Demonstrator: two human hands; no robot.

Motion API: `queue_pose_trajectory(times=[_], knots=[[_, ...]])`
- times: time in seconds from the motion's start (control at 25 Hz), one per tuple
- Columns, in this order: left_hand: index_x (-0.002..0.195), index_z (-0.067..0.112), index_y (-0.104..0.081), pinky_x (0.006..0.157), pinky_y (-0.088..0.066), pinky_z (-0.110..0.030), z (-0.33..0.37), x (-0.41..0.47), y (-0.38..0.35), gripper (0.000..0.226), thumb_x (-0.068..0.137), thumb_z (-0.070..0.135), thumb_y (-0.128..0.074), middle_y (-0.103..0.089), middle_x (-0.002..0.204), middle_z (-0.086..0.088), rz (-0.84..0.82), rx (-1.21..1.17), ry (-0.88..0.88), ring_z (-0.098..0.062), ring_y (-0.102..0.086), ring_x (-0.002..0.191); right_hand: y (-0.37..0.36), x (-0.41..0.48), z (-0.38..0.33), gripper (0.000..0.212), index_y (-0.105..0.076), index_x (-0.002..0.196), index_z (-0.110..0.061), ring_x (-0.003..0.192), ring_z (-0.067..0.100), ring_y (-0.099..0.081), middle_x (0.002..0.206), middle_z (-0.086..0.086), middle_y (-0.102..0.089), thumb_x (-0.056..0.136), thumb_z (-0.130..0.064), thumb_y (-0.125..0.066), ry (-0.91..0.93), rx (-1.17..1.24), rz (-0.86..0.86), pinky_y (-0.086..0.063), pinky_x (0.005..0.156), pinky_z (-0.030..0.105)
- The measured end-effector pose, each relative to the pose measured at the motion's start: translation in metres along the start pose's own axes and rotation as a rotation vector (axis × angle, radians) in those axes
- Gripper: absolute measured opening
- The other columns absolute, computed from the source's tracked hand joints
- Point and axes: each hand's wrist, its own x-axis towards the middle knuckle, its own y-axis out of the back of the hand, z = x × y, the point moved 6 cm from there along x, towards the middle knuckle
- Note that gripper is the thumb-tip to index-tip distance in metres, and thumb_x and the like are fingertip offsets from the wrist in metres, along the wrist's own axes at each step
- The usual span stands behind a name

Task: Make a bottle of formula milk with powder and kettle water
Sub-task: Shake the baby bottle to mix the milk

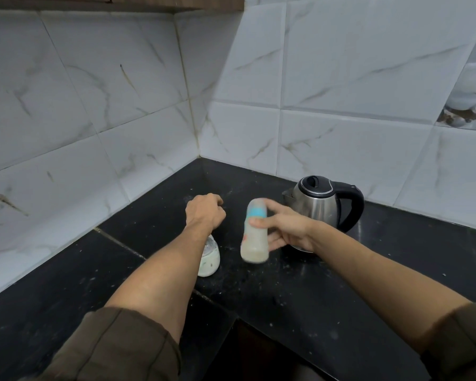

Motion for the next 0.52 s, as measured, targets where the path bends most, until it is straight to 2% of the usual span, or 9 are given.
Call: queue_pose_trajectory(times=[0.04, 0.08, 0.16, 0.24, 0.28, 0.36, 0.44, 0.52], knots=[[0.137, 0.025, -0.068, 0.102, -0.056, -0.042, 0.001, 0.000, -0.001, 0.039, 0.098, 0.019, -0.060, -0.072, 0.131, -0.004, -0.003, -0.004, 0.001, -0.025, -0.066, 0.119, -0.008, -0.001, 0.005, 0.066, -0.057, 0.133, -0.045, 0.098, 0.038, -0.079, 0.120, 0.016, -0.077, 0.078, -0.039, -0.092, -0.027, -0.067, -0.111, -0.065, 0.074, 0.042], [0.137, 0.025, -0.068, 0.101, -0.056, -0.042, 0.001, -0.001, -0.001, 0.039, 0.098, 0.020, -0.060, -0.072, 0.130, -0.004, -0.002, -0.007, 0.002, -0.025, -0.066, 0.119, -0.009, -0.001, 0.008, 0.068, -0.057, 0.135, -0.046, 0.099, 0.038, -0.078, 0.119, 0.016, -0.077, 0.077, -0.040, -0.093, -0.036, -0.098, -0.150, -0.064, 0.073, 0.040], [0.136, 0.026, -0.068, 0.102, -0.055, -0.042, 0.000, -0.001, -0.001, 0.040, 0.098, 0.019, -0.059, -0.072, 0.130, -0.004, 0.004, -0.008, 0.004, -0.026, -0.066, 0.120, 0.000, 0.001, 0.006, 0.067, -0.058, 0.136, -0.037, 0.095, 0.036, -0.079, 0.116, 0.016, -0.078, 0.079, -0.039, -0.091, -0.021, -0.036, -0.006, -0.064, 0.072, 0.039], [0.136, 0.026, -0.068, 0.104, -0.053, -0.042, -0.003, -0.001, 0.000, 0.042, 0.096, 0.017, -0.058, -0.072, 0.131, -0.004, 0.002, -0.010, 0.011, -0.027, -0.065, 0.122, 0.017, 0.003, 0.009, 0.058, -0.062, 0.132, -0.021, 0.081, 0.029, -0.080, 0.100, 0.015, -0.080, 0.083, -0.040, -0.087, -0.087, 0.105, 0.211, -0.064, 0.066, 0.035], [0.136, 0.026, -0.068, 0.104, -0.053, -0.041, -0.005, -0.001, 0.000, 0.042, 0.096, 0.017, -0.058, -0.072, 0.131, -0.004, -0.002, -0.011, 0.016, -0.027, -0.065, 0.122, 0.020, 0.003, 0.013, 0.055, -0.064, 0.128, -0.015, 0.074, 0.025, -0.080, 0.091, 0.014, -0.080, 0.085, -0.040, -0.085, -0.140, 0.127, 0.237, -0.064, 0.062, 0.033], [0.135, 0.026, -0.069, 0.104, -0.053, -0.041, -0.006, -0.001, -0.001, 0.042, 0.095, 0.017, -0.058, -0.072, 0.131, -0.004, -0.006, -0.009, 0.019, -0.027, -0.065, 0.122, 0.013, 0.001, 0.020, 0.057, -0.067, 0.126, -0.009, 0.073, 0.023, -0.079, 0.091, 0.016, -0.079, 0.083, -0.042, -0.085, -0.256, 0.073, 0.110, -0.064, 0.059, 0.031], [0.134, 0.027, -0.069, 0.103, -0.054, -0.040, -0.004, -0.002, -0.001, 0.042, 0.095, 0.017, -0.058, -0.072, 0.130, -0.004, 0.001, -0.010, 0.017, -0.028, -0.065, 0.121, 0.004, 0.001, 0.023, 0.061, -0.068, 0.126, -0.009, 0.078, 0.024, -0.079, 0.101, 0.019, -0.079, 0.080, -0.046, -0.086, -0.268, 0.037, -0.032, -0.065, 0.062, 0.032], [0.134, 0.027, -0.070, 0.103, -0.054, -0.040, -0.003, -0.002, -0.001, 0.042, 0.095, 0.017, -0.058, -0.073, 0.129, -0.003, 0.008, -0.003, 0.011, -0.027, -0.065, 0.121, 0.005, 0.001, 0.018, 0.060, -0.067, 0.124, -0.011, 0.077, 0.025, -0.080, 0.100, 0.020, -0.079, 0.079, -0.045, -0.087, -0.249, 0.083, 0.006, -0.066, 0.062, 0.032]])
